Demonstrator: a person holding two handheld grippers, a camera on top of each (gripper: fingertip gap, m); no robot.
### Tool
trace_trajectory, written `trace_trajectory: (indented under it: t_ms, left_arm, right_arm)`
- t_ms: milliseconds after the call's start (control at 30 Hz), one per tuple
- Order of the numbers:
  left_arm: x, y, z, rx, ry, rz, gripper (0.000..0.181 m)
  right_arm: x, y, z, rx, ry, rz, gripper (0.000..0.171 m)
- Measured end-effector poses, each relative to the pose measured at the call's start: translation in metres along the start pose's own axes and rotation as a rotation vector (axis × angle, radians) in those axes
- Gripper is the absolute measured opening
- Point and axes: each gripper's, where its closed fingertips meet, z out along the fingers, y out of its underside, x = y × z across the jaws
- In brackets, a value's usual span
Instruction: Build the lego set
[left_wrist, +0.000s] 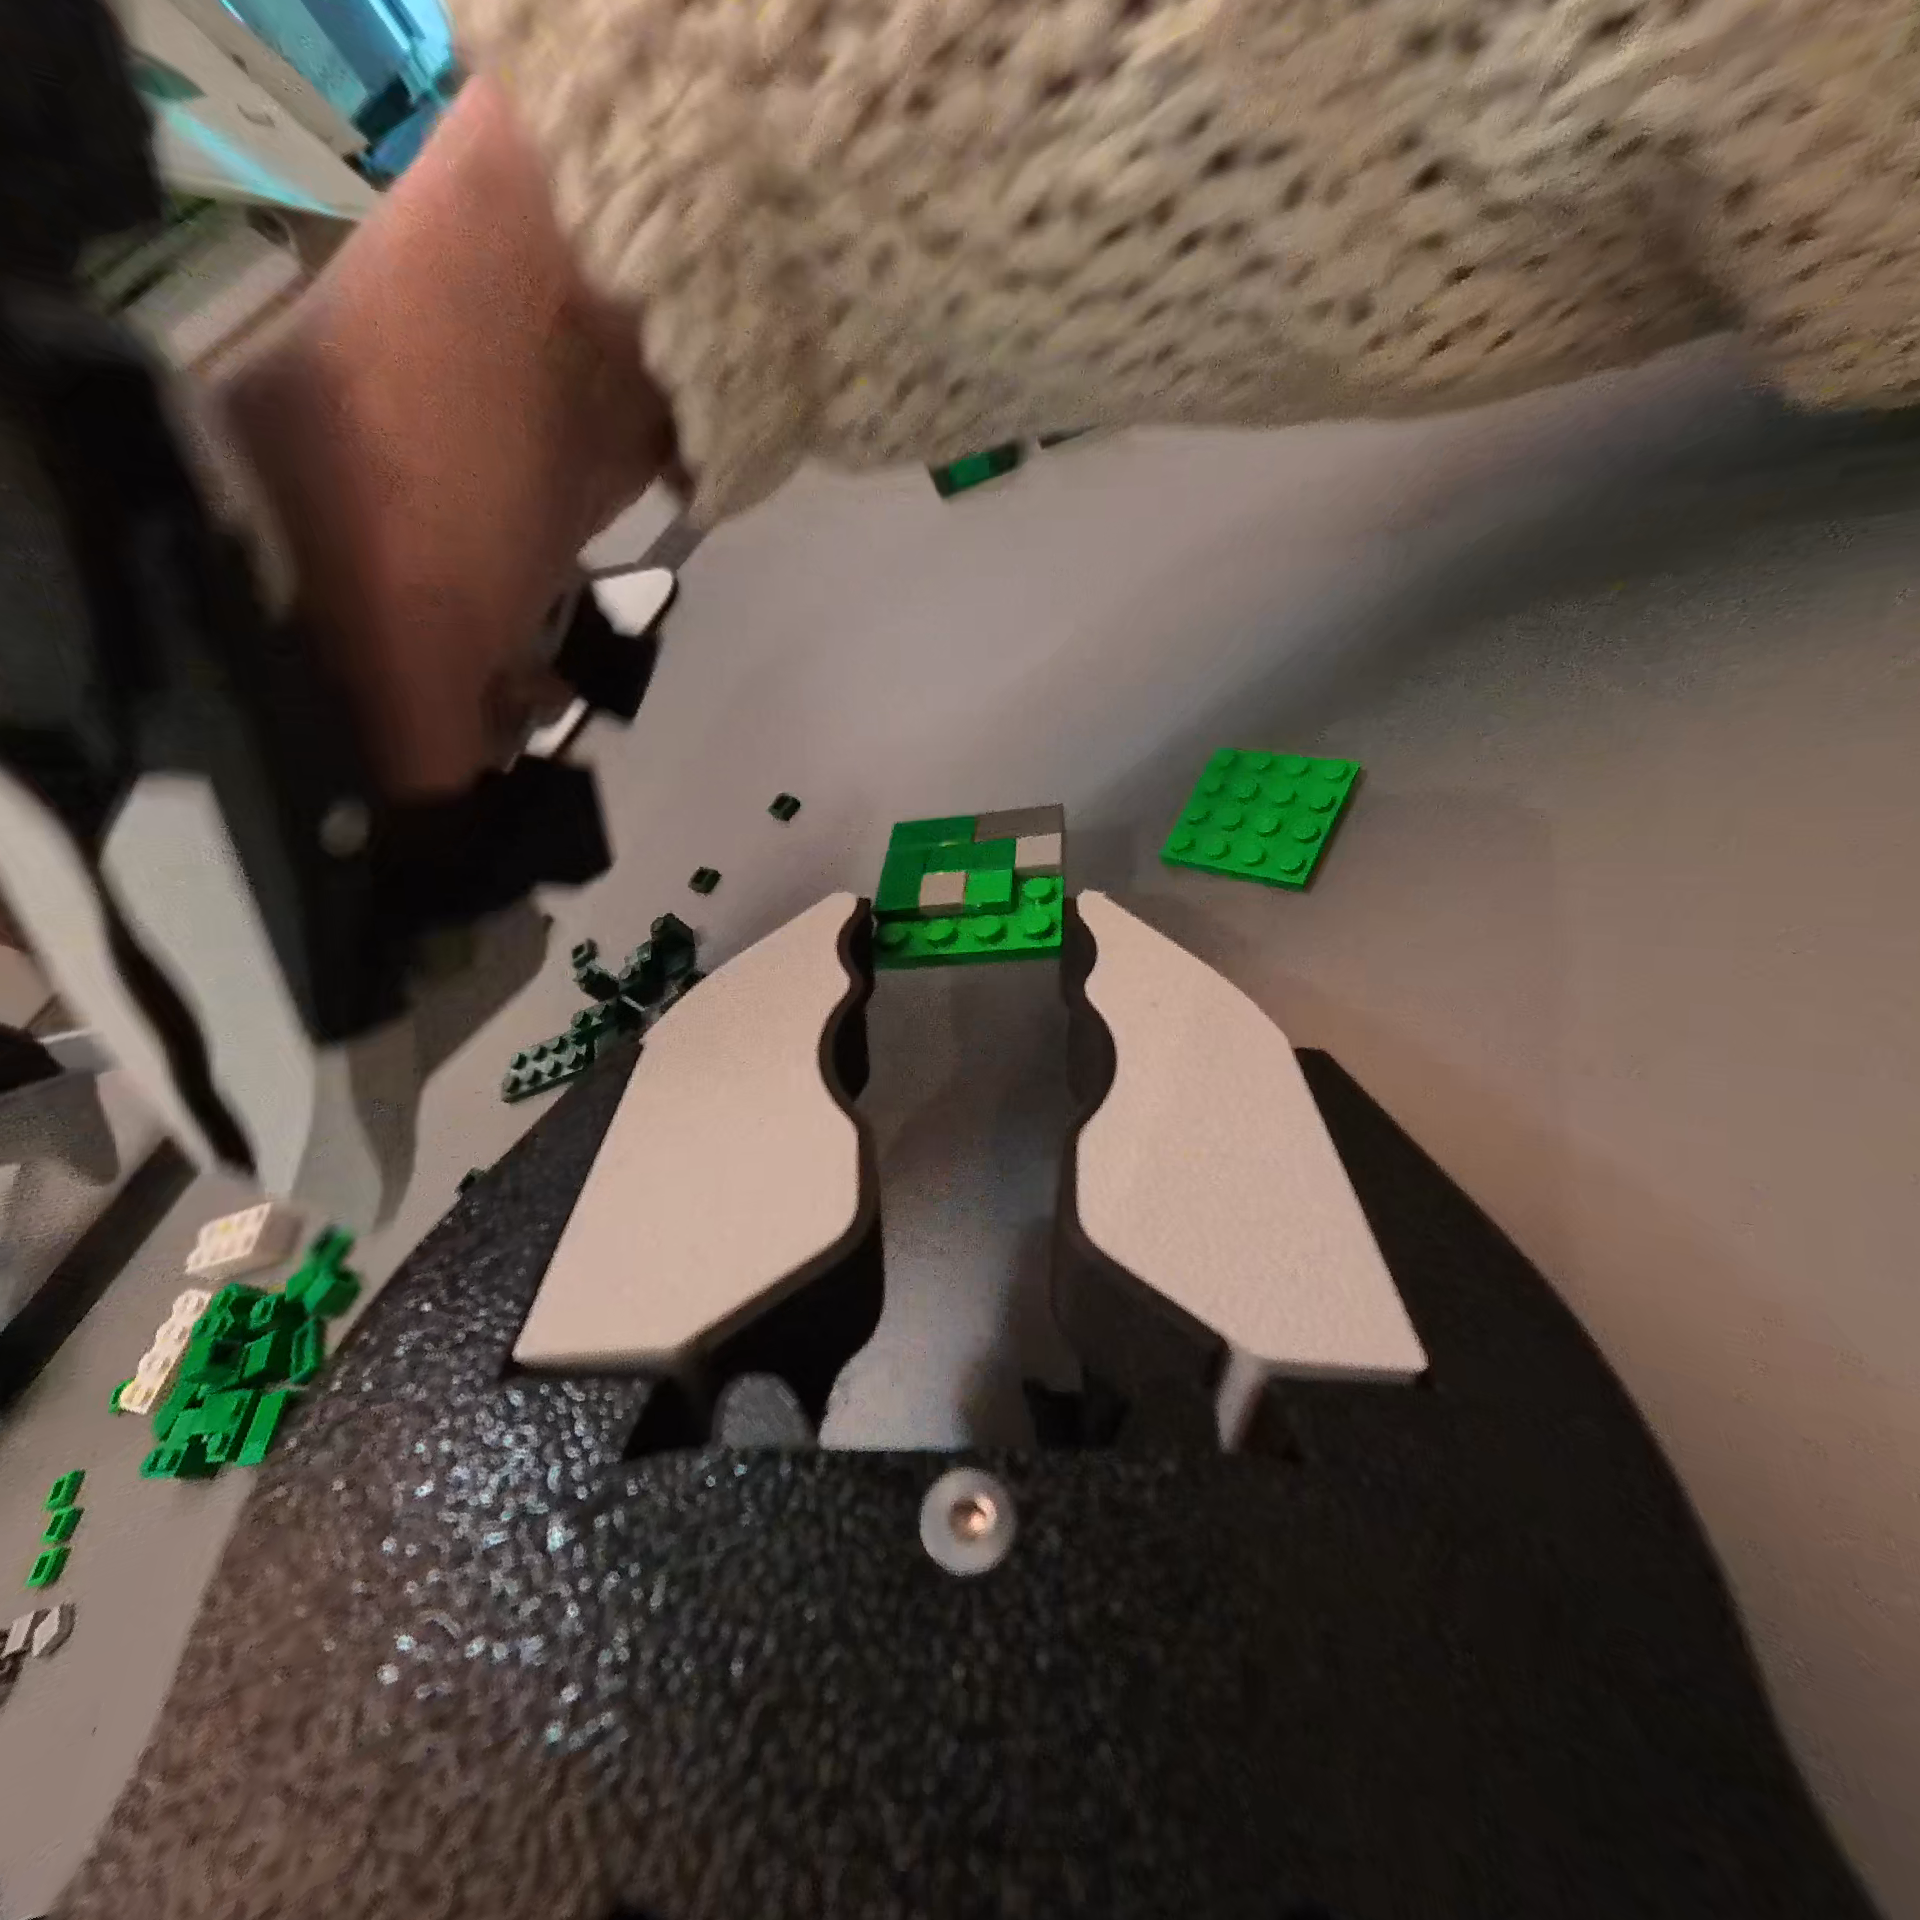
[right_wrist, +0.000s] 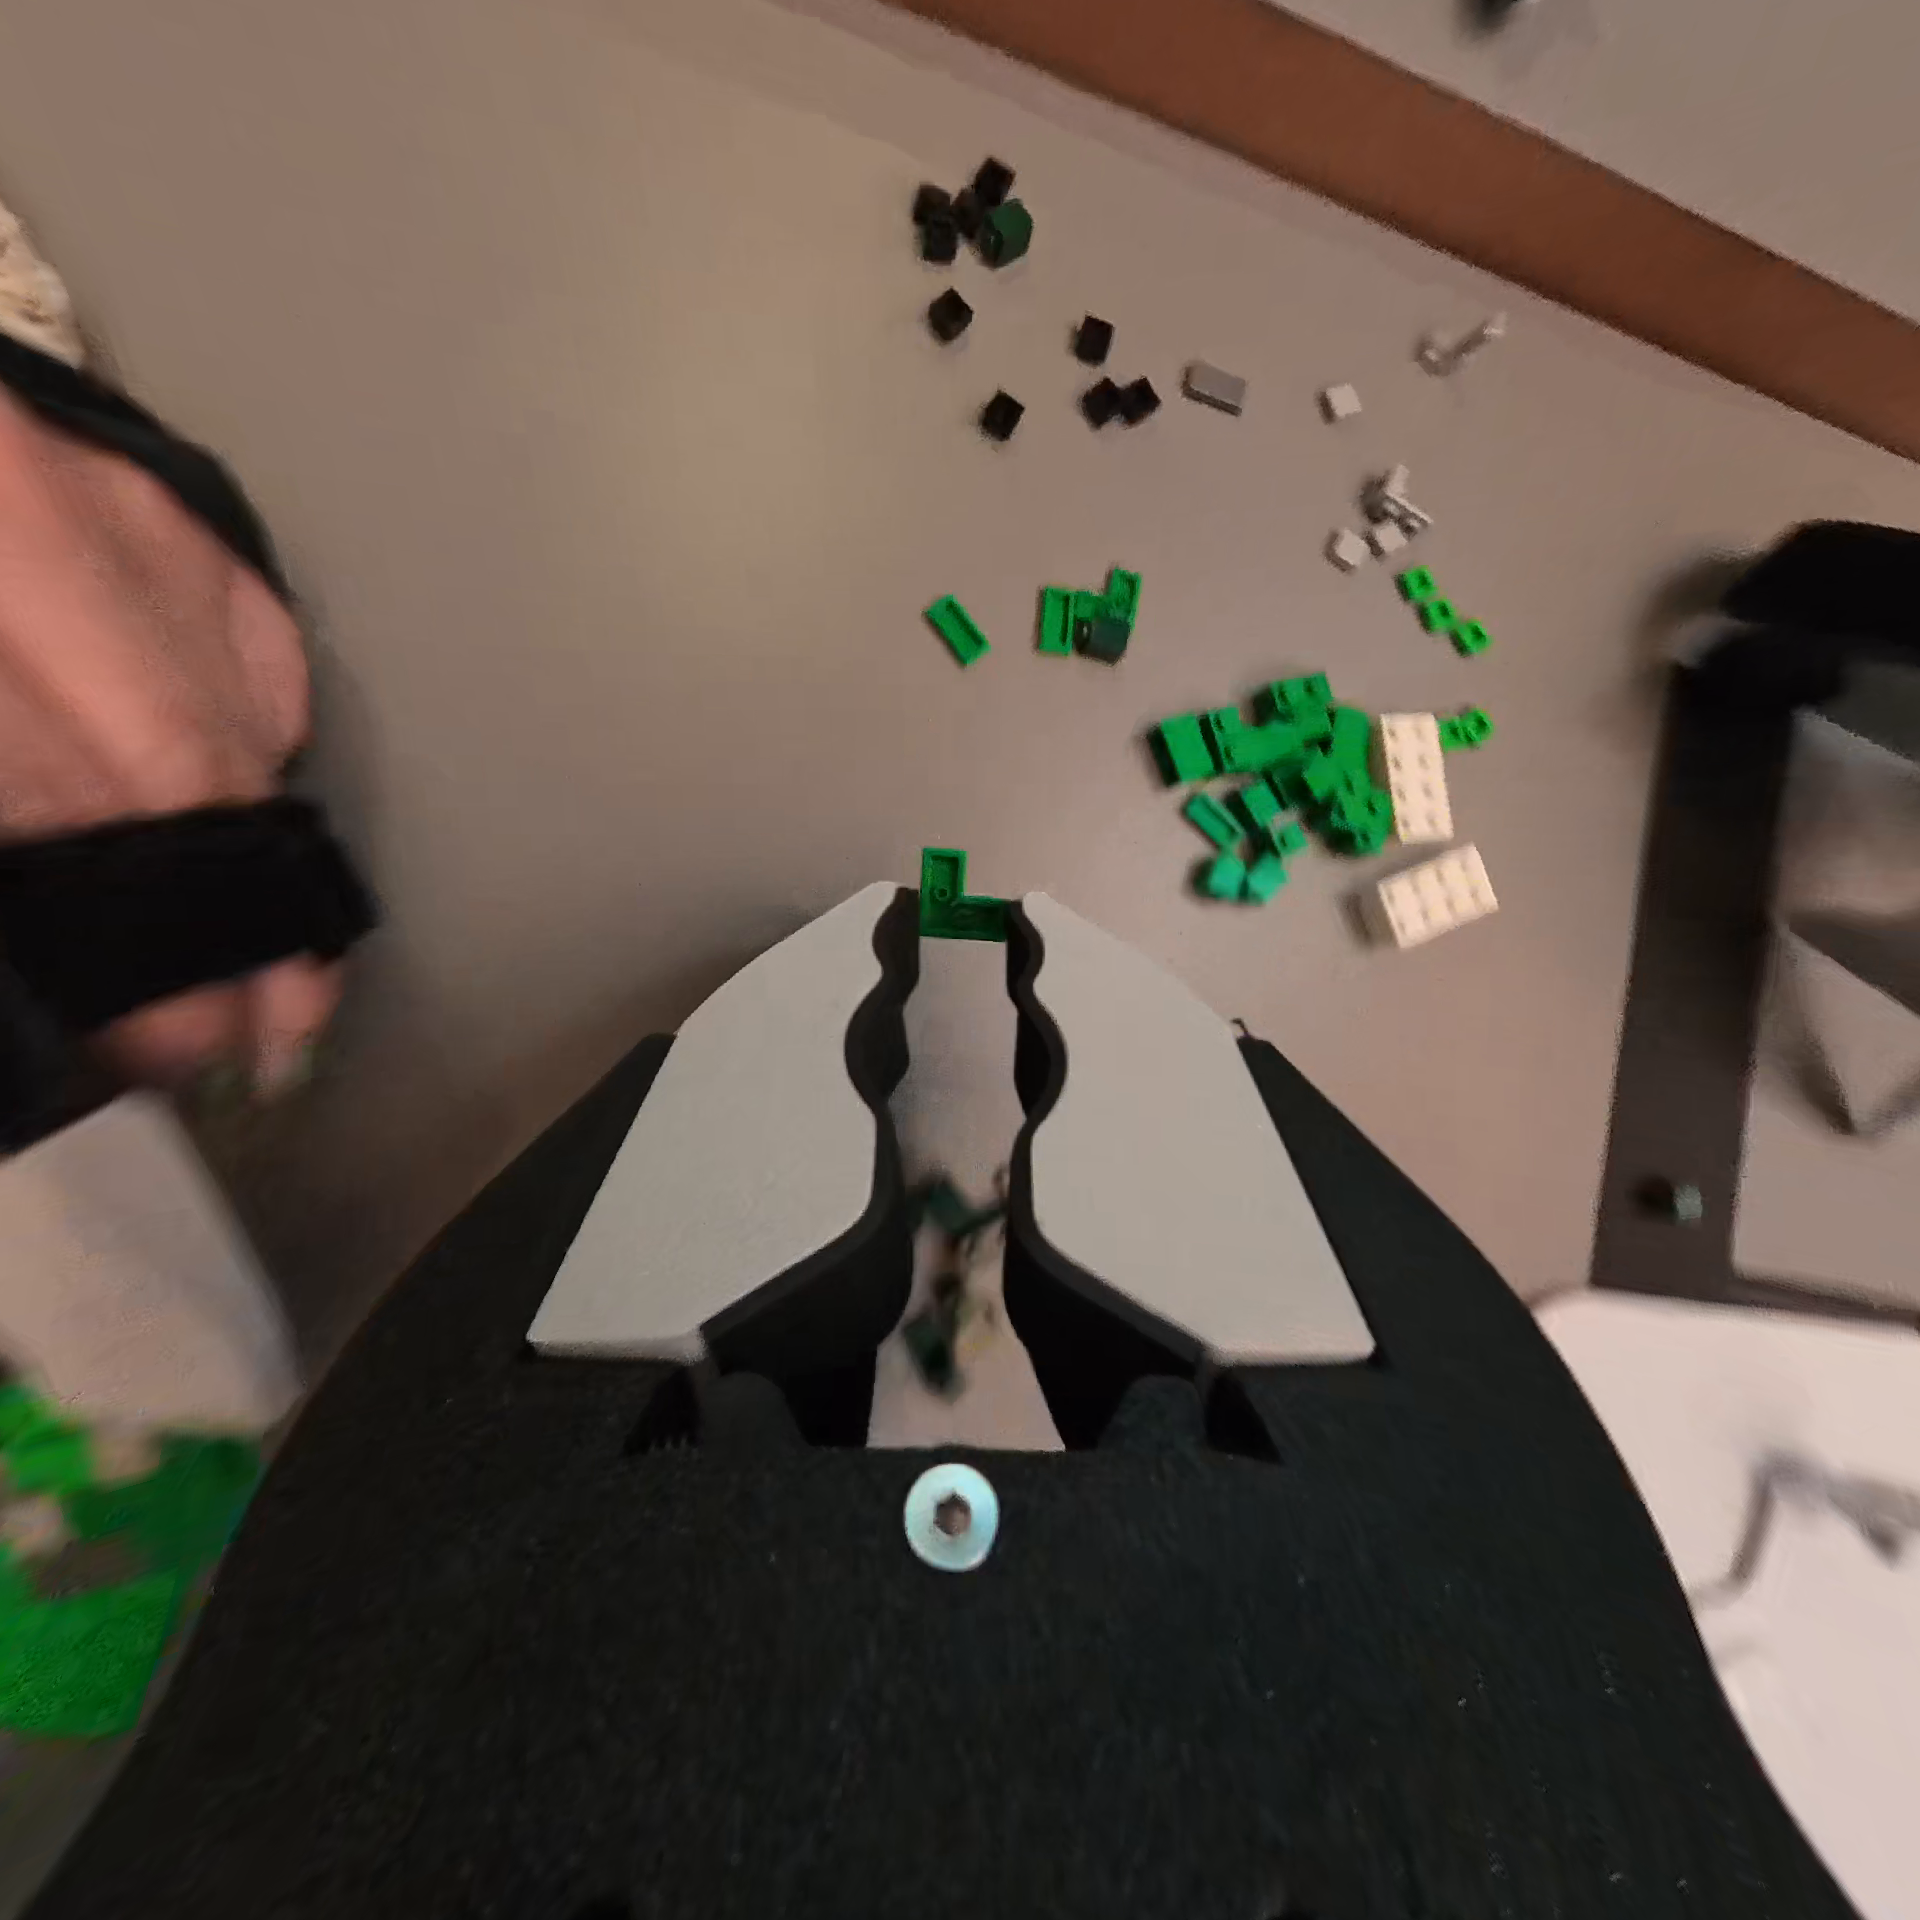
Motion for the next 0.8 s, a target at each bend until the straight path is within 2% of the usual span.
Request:
trace_trajectory:
  t_ms: [167,300,467,800]
  left_arm:
    - [-0.001,0.0,0.0,0.0,-0.002,-0.007,0.035]
    - [-0.002,-0.001,0.0,0.007,-0.003,-0.021,0.035]
    - [-0.004,-0.002,-0.002,0.019,-0.007,-0.041,0.035]
    - [0.014,-0.008,-0.001,0.042,0.069,0.037,0.035]
  right_arm:
    - [-0.031,0.035,-0.071,0.073,0.181,0.095,0.015]
    - [-0.076,0.074,-0.099,0.021,0.264,0.14,0.015]
    - [-0.122,0.102,-0.1,-0.087,0.307,0.133,0.015]
    - [-0.141,0.087,-0.085,-0.05,0.318,0.075,0.016]
